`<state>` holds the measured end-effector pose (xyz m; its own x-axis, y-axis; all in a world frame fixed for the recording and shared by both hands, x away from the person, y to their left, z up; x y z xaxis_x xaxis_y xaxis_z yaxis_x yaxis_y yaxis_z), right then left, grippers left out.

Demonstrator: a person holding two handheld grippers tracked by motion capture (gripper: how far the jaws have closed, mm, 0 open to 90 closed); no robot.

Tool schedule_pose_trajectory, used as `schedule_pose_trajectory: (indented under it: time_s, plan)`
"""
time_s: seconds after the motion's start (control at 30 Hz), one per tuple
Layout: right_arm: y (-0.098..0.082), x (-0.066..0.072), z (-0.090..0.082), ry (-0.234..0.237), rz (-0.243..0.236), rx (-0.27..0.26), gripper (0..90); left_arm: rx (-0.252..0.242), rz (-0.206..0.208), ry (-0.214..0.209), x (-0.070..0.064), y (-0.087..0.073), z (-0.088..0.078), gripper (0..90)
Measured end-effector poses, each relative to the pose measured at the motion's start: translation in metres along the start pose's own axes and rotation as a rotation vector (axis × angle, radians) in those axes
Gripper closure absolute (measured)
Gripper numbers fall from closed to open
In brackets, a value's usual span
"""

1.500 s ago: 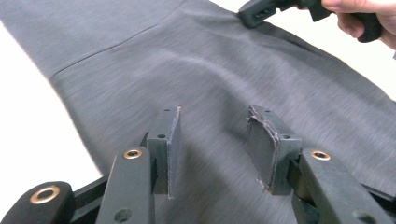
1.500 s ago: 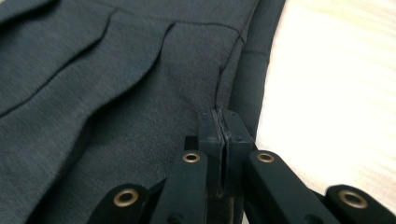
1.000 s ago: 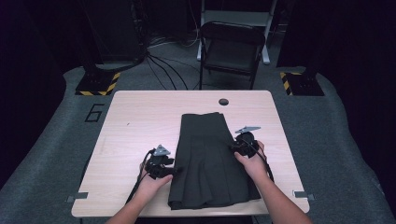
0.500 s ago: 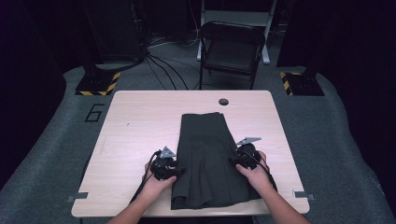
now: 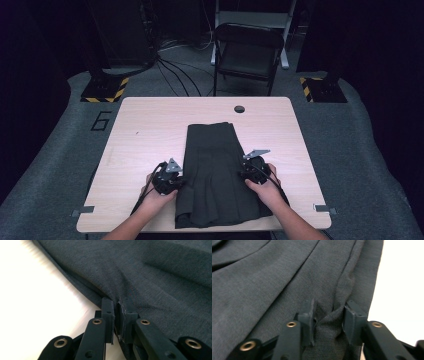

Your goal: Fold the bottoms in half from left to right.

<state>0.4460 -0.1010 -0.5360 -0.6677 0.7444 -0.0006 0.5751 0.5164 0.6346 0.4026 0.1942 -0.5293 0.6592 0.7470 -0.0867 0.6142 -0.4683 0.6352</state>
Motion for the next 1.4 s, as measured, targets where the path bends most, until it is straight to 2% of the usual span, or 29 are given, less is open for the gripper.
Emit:
schedule_pose_trajectory:
  time_s: [0.03, 0.1, 0.17, 0.4, 0.53, 0.57, 0.63, 0.7, 0.77, 0.8, 0.83, 0.87, 0.9, 0.97, 1.0, 1.1, 1.17, 1.23, 1.27, 1.33, 1.4]
  plan:
    - [0.002, 0.004, 0.001, 0.014, -0.005, 0.003, 56.8, 0.001, -0.008, 0.005, 0.004, -0.003, -0.004, 84.9]
    - [0.006, 0.012, 0.0, 0.03, -0.021, -0.001, 54.9, 0.006, -0.04, -0.011, 0.01, -0.009, -0.01, 85.4]
    - [0.009, 0.017, -0.004, 0.038, -0.04, -0.023, 54.8, 0.0, -0.053, -0.011, 0.015, -0.014, -0.013, 85.6]
    - [0.006, 0.03, -0.023, 0.048, -0.076, -0.052, 53.9, -0.027, -0.085, -0.018, 0.018, -0.025, -0.018, 85.8]
    - [-0.007, 0.034, -0.033, 0.078, -0.039, -0.048, 51.5, -0.016, -0.107, -0.028, 0.021, -0.026, -0.02, 85.9]
    - [-0.012, 0.036, -0.034, 0.089, -0.034, -0.037, 51.5, -0.033, -0.113, -0.021, 0.021, -0.026, -0.019, 85.7]
    - [-0.021, 0.04, -0.034, 0.1, -0.048, -0.025, 57.2, -0.033, -0.115, -0.018, 0.02, -0.026, -0.019, 83.9]
    - [-0.026, 0.046, -0.035, 0.138, -0.054, -0.005, 72.2, -0.047, -0.115, -0.015, 0.02, -0.026, -0.02, 77.2]
    - [-0.025, 0.05, -0.036, 0.131, -0.094, -0.017, 83.8, -0.066, -0.126, -0.004, 0.021, -0.024, -0.021, 68.4]
    - [-0.023, 0.051, -0.039, 0.131, -0.102, -0.037, 86.3, -0.085, -0.133, -0.001, 0.021, -0.023, -0.022, 64.5]
    - [-0.021, 0.052, -0.042, 0.138, -0.095, -0.053, 86.9, -0.101, -0.136, -0.002, 0.022, -0.022, -0.023, 62.2]
    - [-0.018, 0.053, -0.046, 0.137, -0.092, -0.074, 87.2, -0.122, -0.157, 0.0, 0.021, -0.021, -0.023, 59.8]
    - [-0.014, 0.053, -0.051, 0.129, -0.101, -0.09, 87.3, -0.133, -0.147, 0.013, 0.022, -0.02, -0.022, 58.0]
    - [-0.007, 0.052, -0.063, 0.113, -0.108, -0.127, 87.5, -0.123, -0.137, 0.012, 0.023, -0.02, -0.022, 55.6]
    - [-0.002, 0.051, -0.07, 0.109, -0.095, -0.148, 87.5, -0.129, -0.144, 0.019, 0.023, -0.02, -0.021, 55.0]
    - [0.012, 0.047, -0.086, 0.133, -0.067, -0.177, 87.2, -0.115, -0.134, 0.014, 0.023, -0.02, -0.018, 53.2]
    - [0.018, 0.047, -0.092, 0.147, -0.063, -0.156, 87.1, -0.103, -0.113, 0.013, 0.022, -0.02, -0.015, 52.7]
    - [0.017, 0.048, -0.094, 0.131, -0.073, -0.125, 87.1, -0.098, -0.102, 0.013, 0.021, -0.02, -0.013, 51.8]
    - [0.014, 0.047, -0.092, 0.103, -0.087, -0.108, 87.2, -0.093, -0.099, 0.015, 0.02, -0.02, -0.013, 51.9]
    - [0.005, 0.044, -0.085, 0.087, -0.097, -0.078, 87.2, -0.092, -0.089, 0.02, 0.02, -0.021, -0.011, 51.3]
    - [-0.007, 0.04, -0.077, 0.081, -0.079, -0.052, 87.1, -0.096, -0.094, 0.017, 0.02, -0.021, -0.011, 50.3]
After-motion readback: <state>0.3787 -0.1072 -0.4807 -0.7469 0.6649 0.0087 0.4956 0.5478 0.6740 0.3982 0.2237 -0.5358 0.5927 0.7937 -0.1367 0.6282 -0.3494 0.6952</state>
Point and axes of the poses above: each handheld gripper's, and its own axes: z roughly forward along the jaws, y roughly out of its top, x roughly to its left, the point moved 4 cm from there along z, roughly forward along the jaws, and after that the axes turned 6 degrees about -z, right-handed, at the moved point
